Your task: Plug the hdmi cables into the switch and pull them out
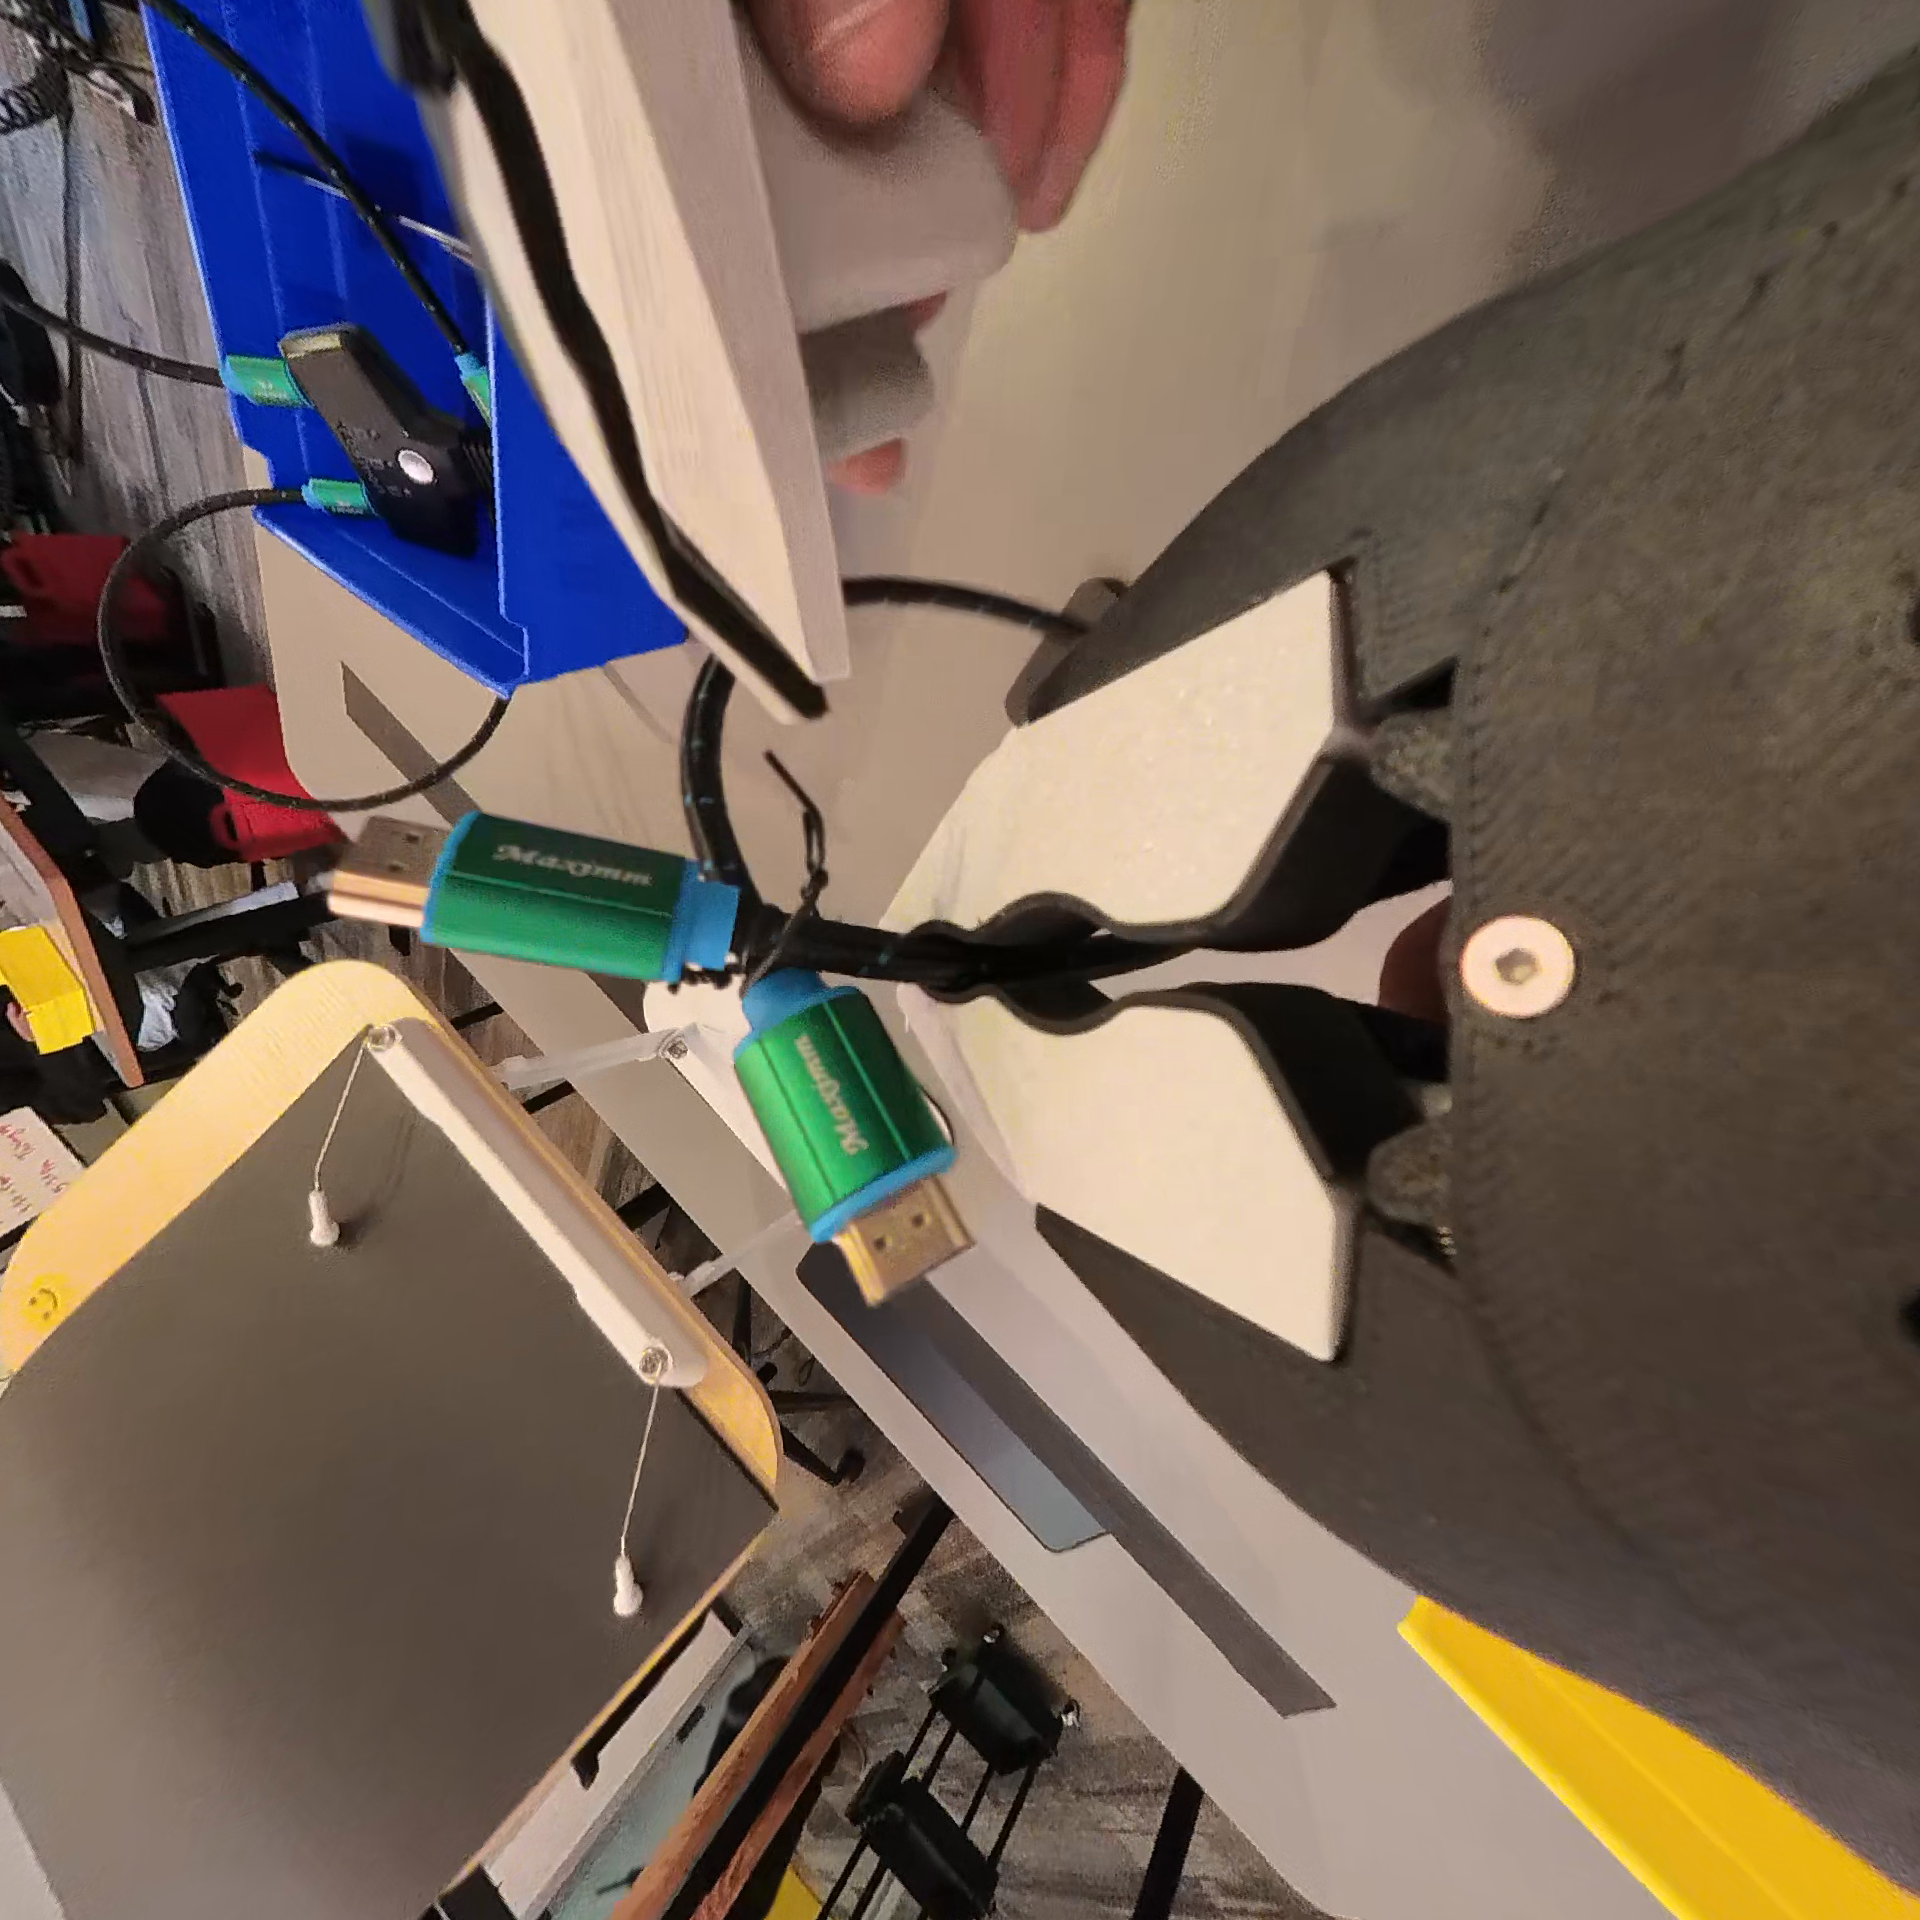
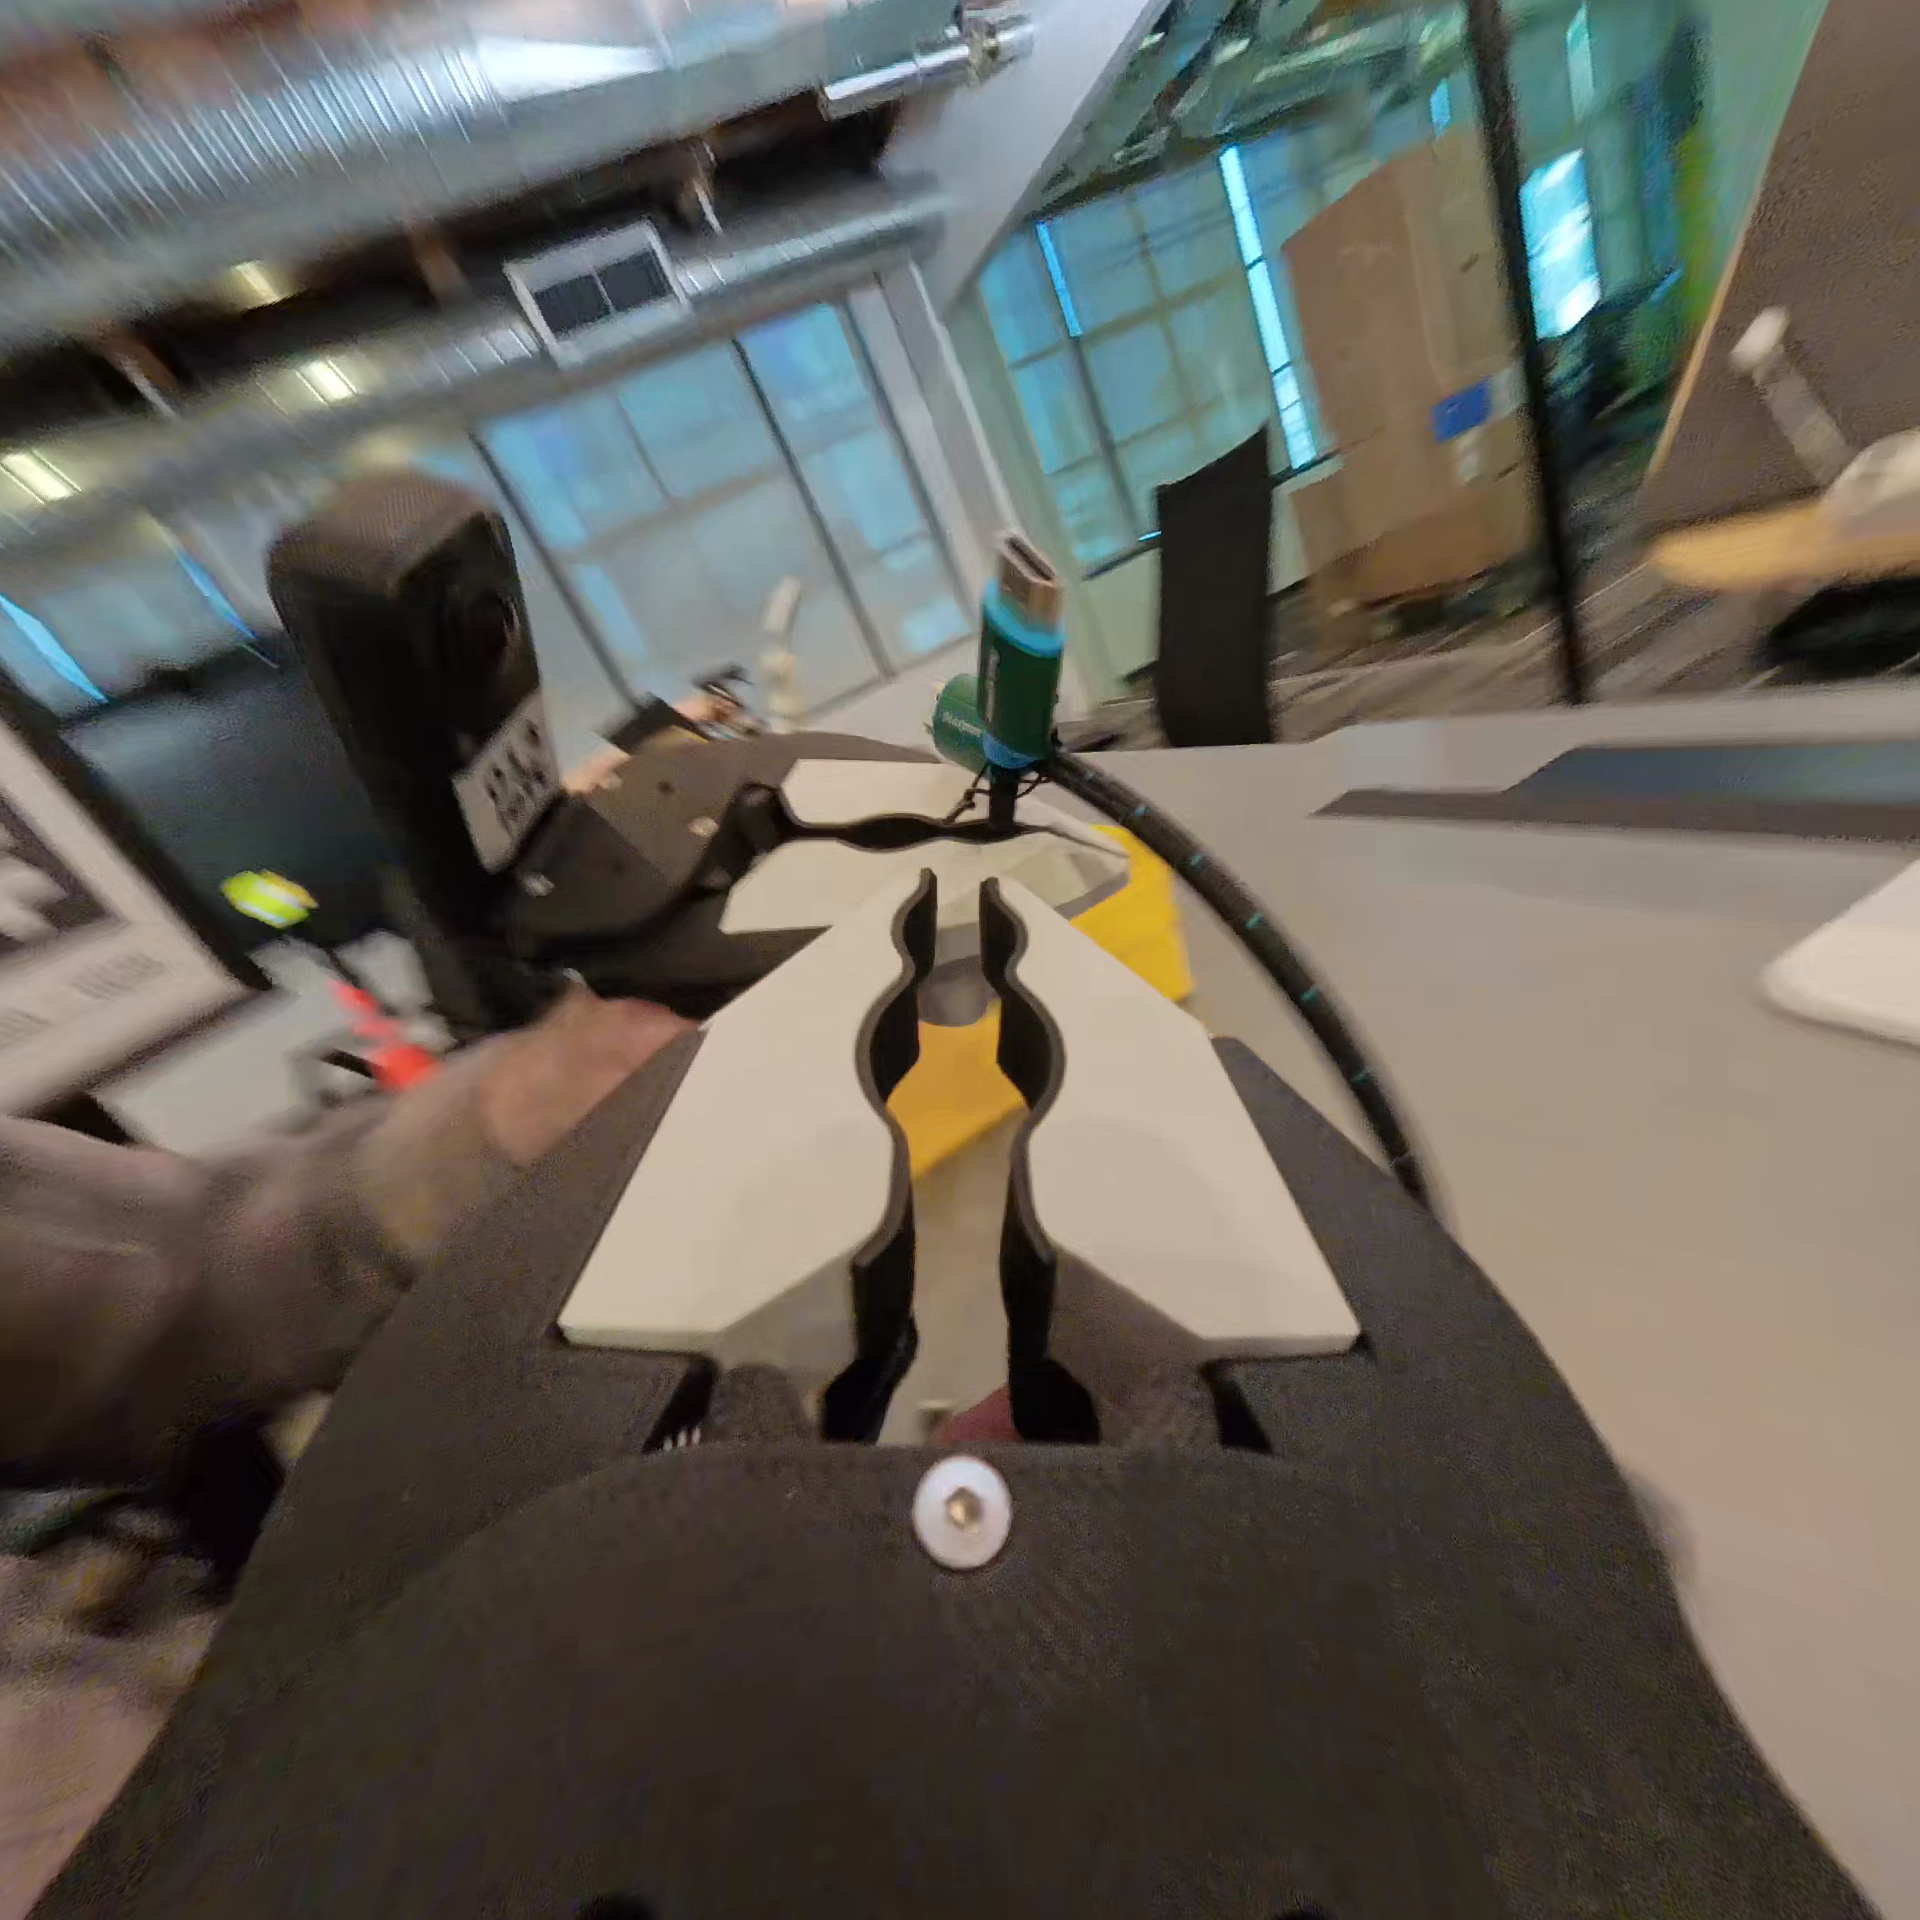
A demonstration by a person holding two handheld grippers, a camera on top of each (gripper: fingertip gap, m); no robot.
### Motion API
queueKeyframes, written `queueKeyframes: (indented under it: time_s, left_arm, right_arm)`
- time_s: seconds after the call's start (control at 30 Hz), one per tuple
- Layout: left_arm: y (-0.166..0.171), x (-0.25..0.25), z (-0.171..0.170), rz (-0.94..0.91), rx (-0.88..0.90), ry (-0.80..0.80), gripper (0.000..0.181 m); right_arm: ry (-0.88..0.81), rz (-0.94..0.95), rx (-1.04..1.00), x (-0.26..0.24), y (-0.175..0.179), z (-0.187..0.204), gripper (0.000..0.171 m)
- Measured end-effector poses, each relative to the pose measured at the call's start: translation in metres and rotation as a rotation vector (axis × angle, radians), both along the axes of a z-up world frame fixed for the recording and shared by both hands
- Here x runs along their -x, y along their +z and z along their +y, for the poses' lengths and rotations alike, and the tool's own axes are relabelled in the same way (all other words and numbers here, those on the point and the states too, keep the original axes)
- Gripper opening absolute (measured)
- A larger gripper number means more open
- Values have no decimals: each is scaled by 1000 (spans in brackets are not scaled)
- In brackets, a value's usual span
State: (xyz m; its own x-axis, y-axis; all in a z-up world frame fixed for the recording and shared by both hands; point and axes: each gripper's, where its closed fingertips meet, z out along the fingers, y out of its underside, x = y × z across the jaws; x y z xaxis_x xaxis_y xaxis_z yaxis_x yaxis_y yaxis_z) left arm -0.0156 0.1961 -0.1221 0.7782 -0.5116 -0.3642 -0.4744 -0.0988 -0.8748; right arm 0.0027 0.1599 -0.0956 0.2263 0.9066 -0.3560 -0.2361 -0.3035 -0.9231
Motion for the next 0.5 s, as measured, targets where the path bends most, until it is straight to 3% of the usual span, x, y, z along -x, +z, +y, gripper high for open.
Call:
queueKeyframes:
  time_s: [0.27,0.5]
  left_arm:
    - [-11,-10,-7,43,58,-59,0]
    - [-14,-16,-11,69,77,-82,0]
  right_arm:
    - [-362,-529,-832,-4,-3,7,17]
    - [-404,-667,-1045,-4,-7,7,7]
